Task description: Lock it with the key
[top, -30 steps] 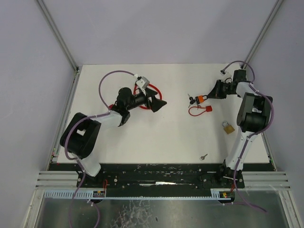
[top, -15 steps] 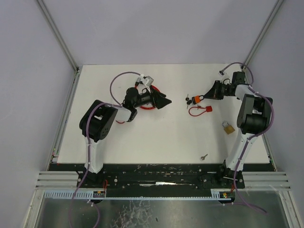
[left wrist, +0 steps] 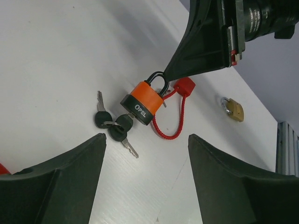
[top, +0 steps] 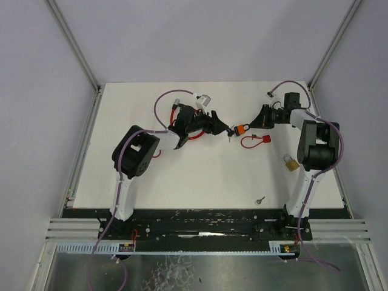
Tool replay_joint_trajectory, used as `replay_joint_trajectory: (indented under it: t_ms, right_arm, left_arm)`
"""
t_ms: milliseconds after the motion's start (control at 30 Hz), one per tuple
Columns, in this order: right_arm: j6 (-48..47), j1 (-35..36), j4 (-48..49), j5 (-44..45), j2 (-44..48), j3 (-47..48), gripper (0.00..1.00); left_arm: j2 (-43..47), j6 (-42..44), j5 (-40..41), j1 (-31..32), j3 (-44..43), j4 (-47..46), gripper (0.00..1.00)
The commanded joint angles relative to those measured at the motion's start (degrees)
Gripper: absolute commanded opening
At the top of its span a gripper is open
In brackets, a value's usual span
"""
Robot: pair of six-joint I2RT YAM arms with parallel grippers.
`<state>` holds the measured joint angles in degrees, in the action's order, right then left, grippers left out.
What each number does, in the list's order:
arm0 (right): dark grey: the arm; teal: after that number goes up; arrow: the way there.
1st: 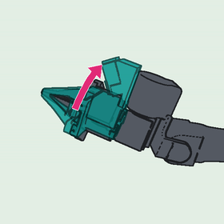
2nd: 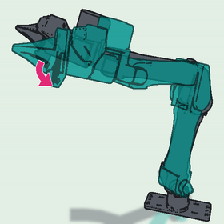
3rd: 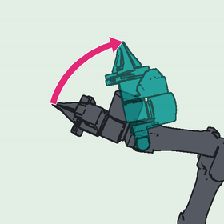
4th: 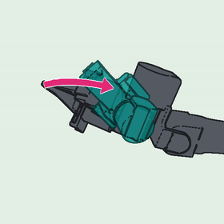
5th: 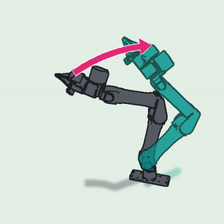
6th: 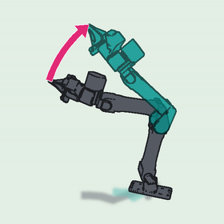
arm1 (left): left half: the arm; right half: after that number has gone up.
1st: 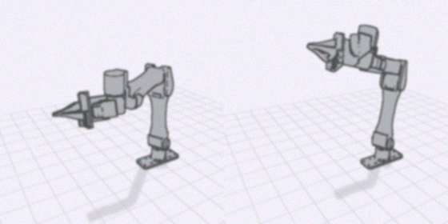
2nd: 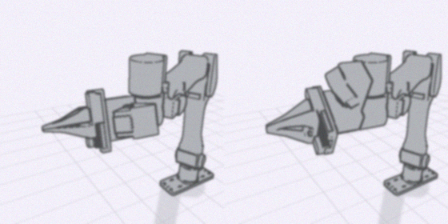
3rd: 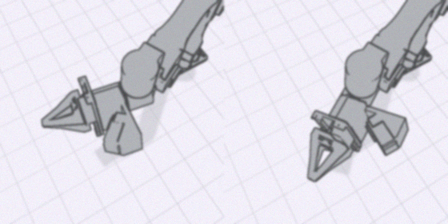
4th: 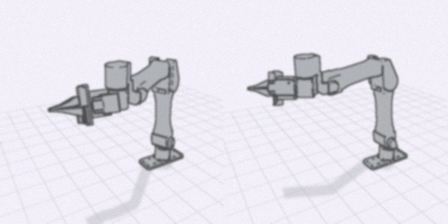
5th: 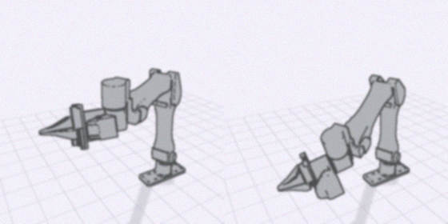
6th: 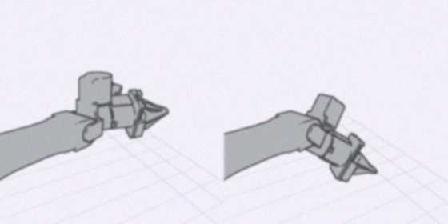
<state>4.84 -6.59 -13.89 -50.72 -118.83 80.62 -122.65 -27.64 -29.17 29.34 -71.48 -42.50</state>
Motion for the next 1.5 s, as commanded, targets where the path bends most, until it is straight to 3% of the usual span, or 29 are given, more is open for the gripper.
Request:
replay_joint_trajectory:
  t_ms: [0, 167, 400, 600, 800, 1067, 1467]
  right_arm:
    - [1.2, 2.6, 2.8, -4.0, 3.3, -0.2, 0.00]
    - [0.6, 3.3, 3.0, -4.3, 4.2, -0.5, 0.00]
    - [-2.1, 5.5, 1.6, -3.6, 4.7, -0.3, 0.00]
    - [-3.5, 6.9, 0.5, -3.0, 4.9, 0.1, 0.00]
    - [-3.6, 7.4, 0.3, -3.2, 5.3, 0.2, 0.00]
    - [-3.9, 8.6, -0.2, -3.8, 5.5, 0.4, 0.00]
    - [-4.5, 9.9, -1.2, -4.0, 5.5, 0.8, 0.00]
  left_arm:
    - [-1.1, 5.6, 0.0, 0.9, -2.4, 3.3, 0.70]
    - [-1.3, 12.9, -4.2, 0.7, -1.1, 0.1, 0.74]
    - [-1.4, 19.6, -7.4, 0.2, -4.6, 9.3, 0.81]
    - [-2.6, 22.8, -7.3, 0.3, -4.9, 11.4, 0.83]
    - [-2.8, 22.0, -8.0, 0.4, -5.0, 11.0, 0.84]
    - [-3.4, 22.9, -1.8, 1.3, -9.1, 22.9, 0.85]
    - [-5.0, 23.1, -3.2, 2.2, -11.0, 23.3, 0.80]
